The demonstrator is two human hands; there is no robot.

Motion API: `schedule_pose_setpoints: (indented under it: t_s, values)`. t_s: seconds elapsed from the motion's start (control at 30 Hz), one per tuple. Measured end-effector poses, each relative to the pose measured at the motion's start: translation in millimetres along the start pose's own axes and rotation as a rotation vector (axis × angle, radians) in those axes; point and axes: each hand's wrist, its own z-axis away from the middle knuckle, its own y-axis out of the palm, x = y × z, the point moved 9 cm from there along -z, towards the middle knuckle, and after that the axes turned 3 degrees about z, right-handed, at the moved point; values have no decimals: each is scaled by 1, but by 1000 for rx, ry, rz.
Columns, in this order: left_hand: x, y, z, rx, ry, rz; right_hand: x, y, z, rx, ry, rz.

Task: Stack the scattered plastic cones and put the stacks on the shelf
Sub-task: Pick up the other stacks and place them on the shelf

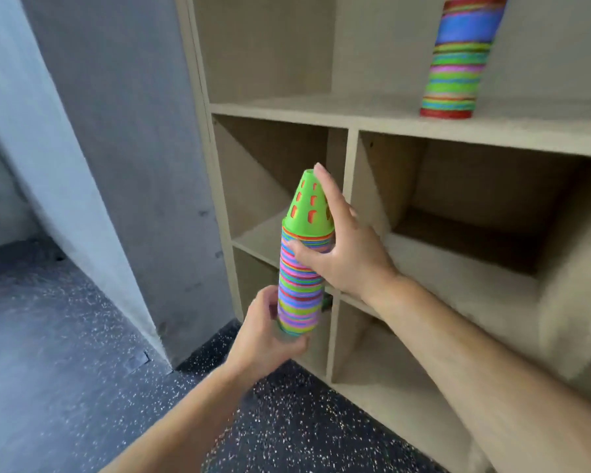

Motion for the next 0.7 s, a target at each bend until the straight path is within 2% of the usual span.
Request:
schedule_pose_setpoints:
  t_s: [0.23,0.47,0.7]
  values:
    - [-162,-51,-57,-39,305,62,103,-131,-85,-115,-117,-23]
    - [-313,-85,-121,-35,444,149,194,-252,-146,-280,-229,-15]
    - [-469,-97,-226,-47,589,181,274,-374,-214,-484,-358,189]
